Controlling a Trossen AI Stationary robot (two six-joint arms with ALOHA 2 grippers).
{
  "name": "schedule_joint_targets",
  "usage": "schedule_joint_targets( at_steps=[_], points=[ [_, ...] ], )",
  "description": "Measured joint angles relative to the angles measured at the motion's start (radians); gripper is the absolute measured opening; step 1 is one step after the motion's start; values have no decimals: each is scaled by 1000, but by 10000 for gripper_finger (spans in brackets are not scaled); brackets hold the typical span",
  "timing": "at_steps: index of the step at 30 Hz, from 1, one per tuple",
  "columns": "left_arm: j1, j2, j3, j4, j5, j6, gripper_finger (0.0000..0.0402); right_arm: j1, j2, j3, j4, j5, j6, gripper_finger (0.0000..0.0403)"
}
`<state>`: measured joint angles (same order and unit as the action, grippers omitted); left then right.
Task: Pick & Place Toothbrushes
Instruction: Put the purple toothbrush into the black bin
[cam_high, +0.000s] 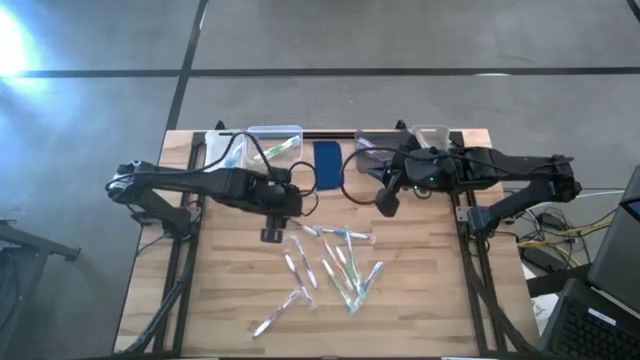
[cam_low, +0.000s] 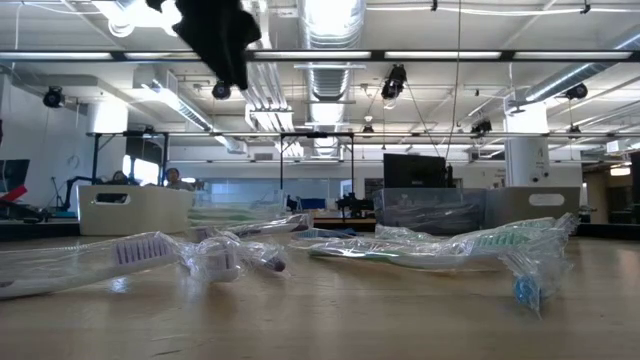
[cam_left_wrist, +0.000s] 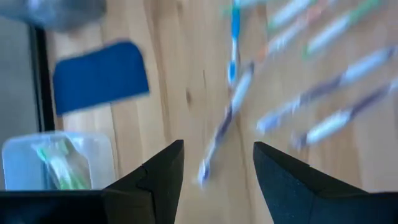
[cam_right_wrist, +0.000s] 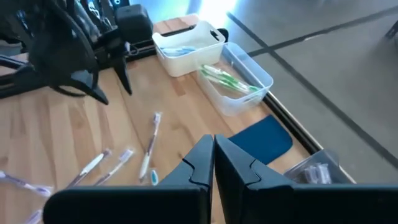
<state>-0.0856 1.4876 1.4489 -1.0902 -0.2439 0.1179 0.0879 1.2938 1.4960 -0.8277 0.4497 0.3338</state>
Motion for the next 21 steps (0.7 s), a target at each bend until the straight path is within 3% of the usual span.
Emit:
schedule_joint_targets(
  at_steps=[5, 10, 15, 21],
  points=[
    [5, -1, -89, -37, -27, 163, 197, 0, 0, 0, 0, 0, 7, 8],
    [10, -2, -207, 34, -31, 330, 197, 0, 0, 0, 2, -2, 43, 8],
    [33, -1, -310, 171, 16, 399, 197, 0, 0, 0, 2, -3, 59, 8],
    [97, 23, -347, 227, 69, 466, 197, 0, 0, 0, 4, -4, 59, 8]
  ],
)
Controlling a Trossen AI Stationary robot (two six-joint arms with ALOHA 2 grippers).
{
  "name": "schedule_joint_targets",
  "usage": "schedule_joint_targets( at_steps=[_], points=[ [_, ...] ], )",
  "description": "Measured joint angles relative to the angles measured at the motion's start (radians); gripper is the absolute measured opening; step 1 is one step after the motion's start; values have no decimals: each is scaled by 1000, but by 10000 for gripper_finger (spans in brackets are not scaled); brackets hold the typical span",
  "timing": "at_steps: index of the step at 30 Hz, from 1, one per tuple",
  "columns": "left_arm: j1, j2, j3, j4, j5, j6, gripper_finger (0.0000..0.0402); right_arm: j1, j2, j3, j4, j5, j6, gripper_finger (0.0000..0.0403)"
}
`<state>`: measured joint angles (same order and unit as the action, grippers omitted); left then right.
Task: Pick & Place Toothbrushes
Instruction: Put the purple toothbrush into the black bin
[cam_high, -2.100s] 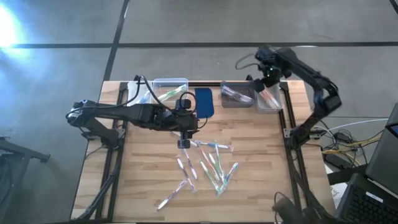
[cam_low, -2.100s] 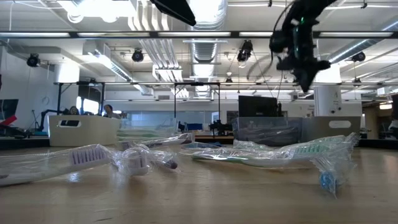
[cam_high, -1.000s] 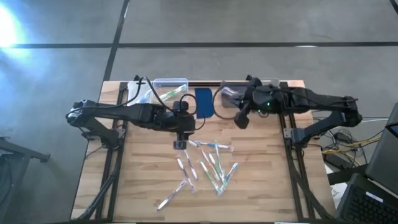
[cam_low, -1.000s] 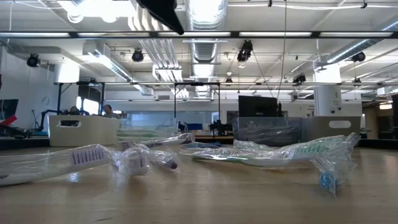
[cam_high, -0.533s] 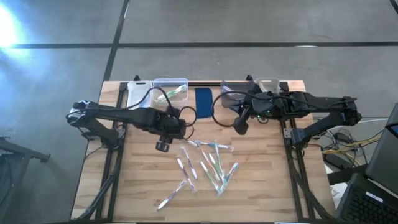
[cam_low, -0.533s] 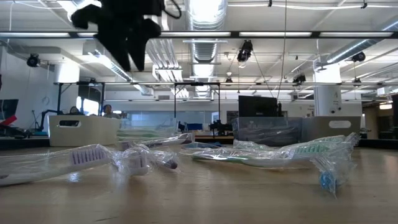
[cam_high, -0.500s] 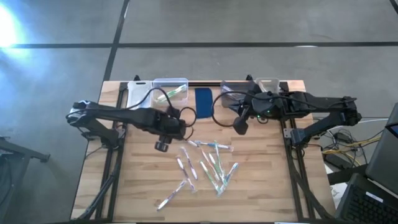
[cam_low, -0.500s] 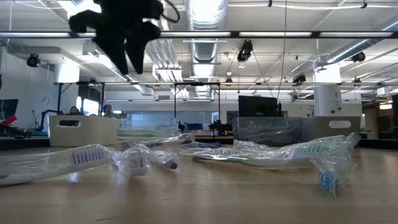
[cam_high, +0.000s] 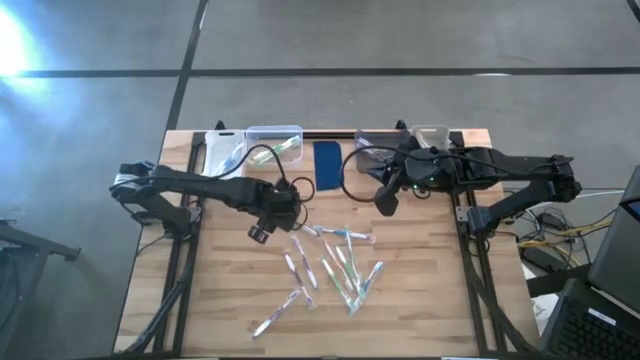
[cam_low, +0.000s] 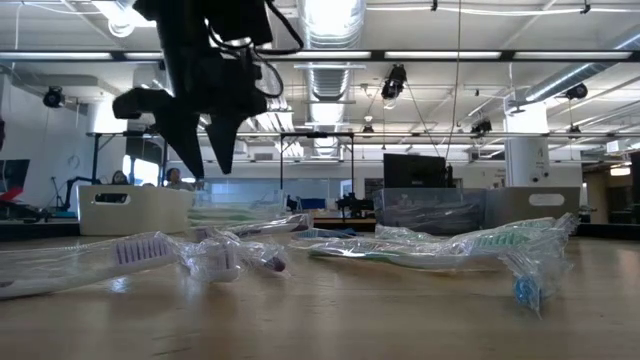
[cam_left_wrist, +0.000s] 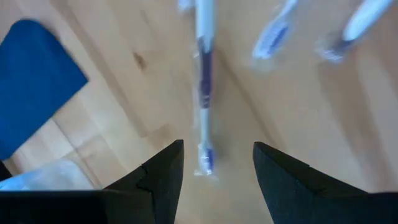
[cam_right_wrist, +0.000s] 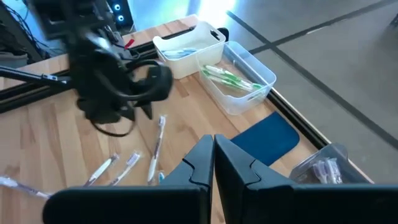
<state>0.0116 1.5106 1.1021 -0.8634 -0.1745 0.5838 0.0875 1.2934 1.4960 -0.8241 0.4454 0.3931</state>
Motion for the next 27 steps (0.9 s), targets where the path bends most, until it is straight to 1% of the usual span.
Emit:
schedule_joint_targets(
  at_steps=[5, 8, 17, 24, 27],
  points=[
    [76, 42, -11, 16, 2, 45, 197, 0, 0, 0, 0, 0, 0, 8],
    [99, 73, -12, 19, 0, 47, 197, 0, 0, 0, 0, 0, 0, 8],
    [98, 135, -32, 59, -26, 47, 197, -1, 0, 0, -9, 0, -3, 8],
    [98, 128, -121, 74, -33, 43, 197, -1, 0, 0, -9, 0, -4, 8],
    [98, 128, -162, 129, -61, 43, 197, -1, 0, -1, -9, 0, -6, 8]
  ],
)
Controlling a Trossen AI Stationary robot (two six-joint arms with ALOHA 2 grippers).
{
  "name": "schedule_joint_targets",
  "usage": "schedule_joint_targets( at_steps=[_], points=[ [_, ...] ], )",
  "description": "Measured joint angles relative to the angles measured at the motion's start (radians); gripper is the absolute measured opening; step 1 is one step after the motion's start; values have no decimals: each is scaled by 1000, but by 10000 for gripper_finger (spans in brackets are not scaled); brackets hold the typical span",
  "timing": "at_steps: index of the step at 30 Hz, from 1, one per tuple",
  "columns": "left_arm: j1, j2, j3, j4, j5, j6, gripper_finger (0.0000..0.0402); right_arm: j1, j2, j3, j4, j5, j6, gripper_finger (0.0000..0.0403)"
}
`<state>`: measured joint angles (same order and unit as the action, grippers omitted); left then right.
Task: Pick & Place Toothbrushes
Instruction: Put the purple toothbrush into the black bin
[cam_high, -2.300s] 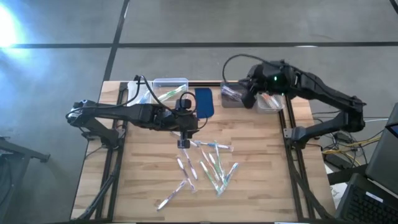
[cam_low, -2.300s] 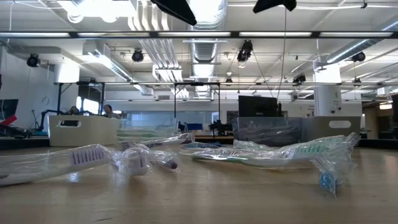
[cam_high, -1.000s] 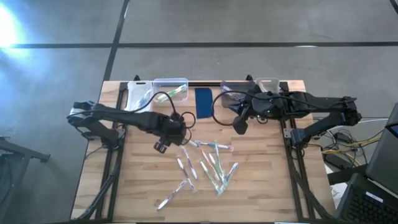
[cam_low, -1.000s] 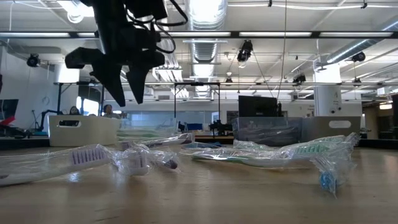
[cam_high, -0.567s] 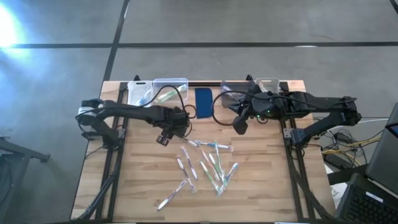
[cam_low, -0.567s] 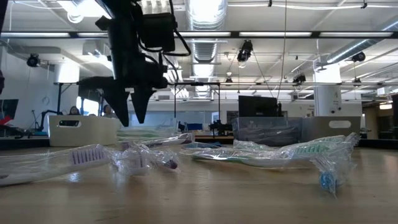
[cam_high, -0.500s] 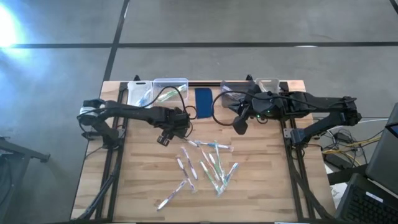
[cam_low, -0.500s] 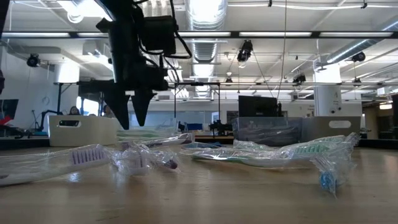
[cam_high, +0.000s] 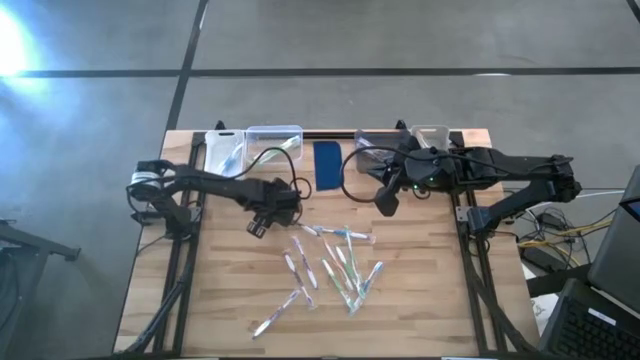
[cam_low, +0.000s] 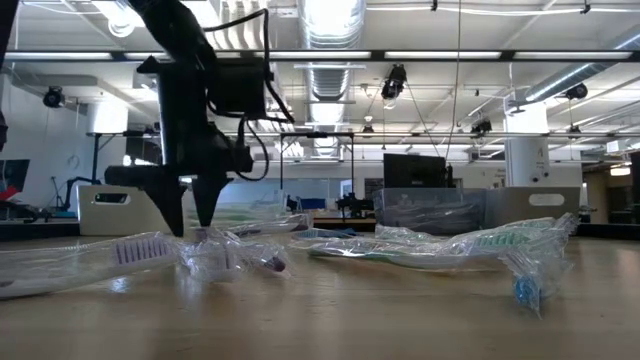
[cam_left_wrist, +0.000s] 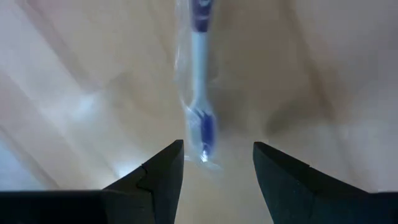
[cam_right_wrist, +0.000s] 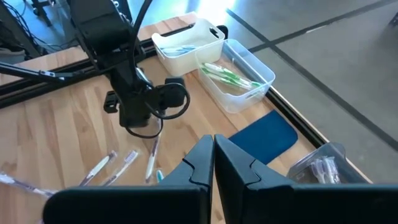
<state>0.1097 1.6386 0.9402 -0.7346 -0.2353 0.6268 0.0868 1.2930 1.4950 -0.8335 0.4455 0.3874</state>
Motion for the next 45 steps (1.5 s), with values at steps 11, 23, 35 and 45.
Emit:
schedule_joint_targets(
  at_steps=[11, 23, 35, 45],
  points=[
    [0, 4, -28, 102, 23, -1, 197, 0, 0, -1, 0, 1, -2, 8],
    [0, 3, -45, 117, 34, -19, 103, 0, 0, -1, 0, 1, -6, 8],
    [-2, -1, -41, 147, -35, -41, 20, 0, 0, -1, 1, 1, -5, 8],
    [-43, -60, 17, 10, -36, -41, 4, 0, -6, -1, 0, -1, 129, 8]
  ],
)
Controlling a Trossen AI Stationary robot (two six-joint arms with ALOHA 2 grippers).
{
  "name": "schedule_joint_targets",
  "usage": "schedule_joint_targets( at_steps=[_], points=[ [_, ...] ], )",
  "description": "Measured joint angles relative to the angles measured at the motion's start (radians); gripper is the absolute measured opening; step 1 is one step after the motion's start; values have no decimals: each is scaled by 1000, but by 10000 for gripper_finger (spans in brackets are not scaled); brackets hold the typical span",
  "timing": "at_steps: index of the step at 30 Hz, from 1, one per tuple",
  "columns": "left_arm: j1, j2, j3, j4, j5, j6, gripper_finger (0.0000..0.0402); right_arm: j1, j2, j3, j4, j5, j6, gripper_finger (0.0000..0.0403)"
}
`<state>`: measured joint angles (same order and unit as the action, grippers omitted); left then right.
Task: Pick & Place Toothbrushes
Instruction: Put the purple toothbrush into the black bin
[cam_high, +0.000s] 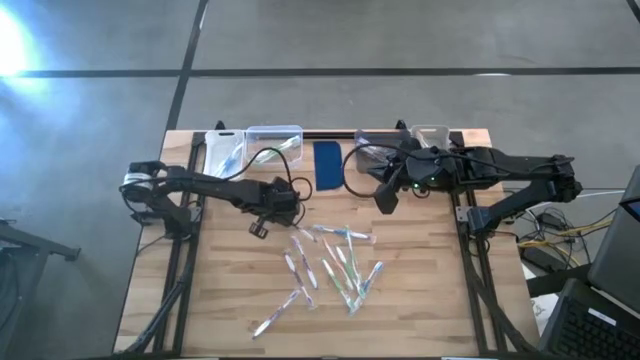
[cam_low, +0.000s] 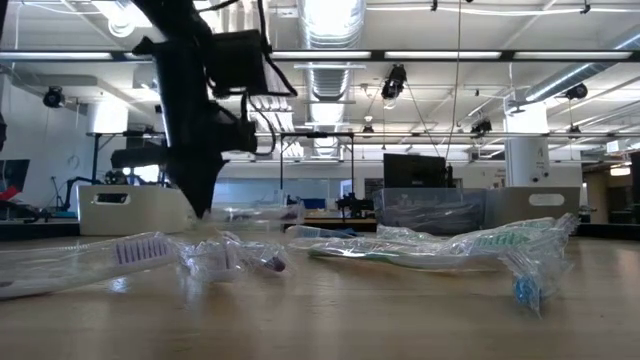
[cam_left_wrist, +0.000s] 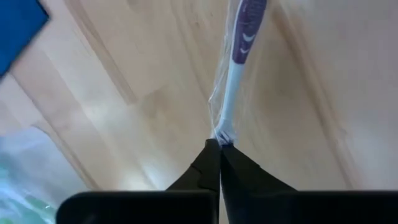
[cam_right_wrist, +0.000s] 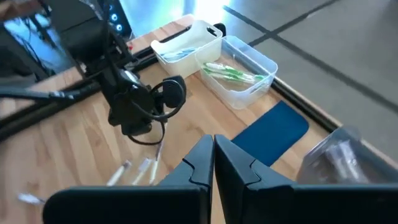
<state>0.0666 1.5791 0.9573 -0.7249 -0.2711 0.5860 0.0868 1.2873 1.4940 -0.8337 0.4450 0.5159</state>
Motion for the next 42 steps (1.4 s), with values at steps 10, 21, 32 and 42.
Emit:
schedule_joint_targets(
  at_steps=[10, 21, 32, 42],
  points=[
    [-85, -95, 149, -54, -123, 30, 3, -44, -11, 0, -205, -192, 209, 9],
    [-219, -143, 383, 65, -454, 311, 1, -106, -18, -11, -144, -444, 209, 55],
    [-247, -144, 478, 328, -516, 767, 1, -146, -17, -11, 70, -704, 232, 147],
    [-244, -134, 478, 689, -513, 1187, 1, -151, -15, -11, 90, -718, 233, 210]
  ],
)
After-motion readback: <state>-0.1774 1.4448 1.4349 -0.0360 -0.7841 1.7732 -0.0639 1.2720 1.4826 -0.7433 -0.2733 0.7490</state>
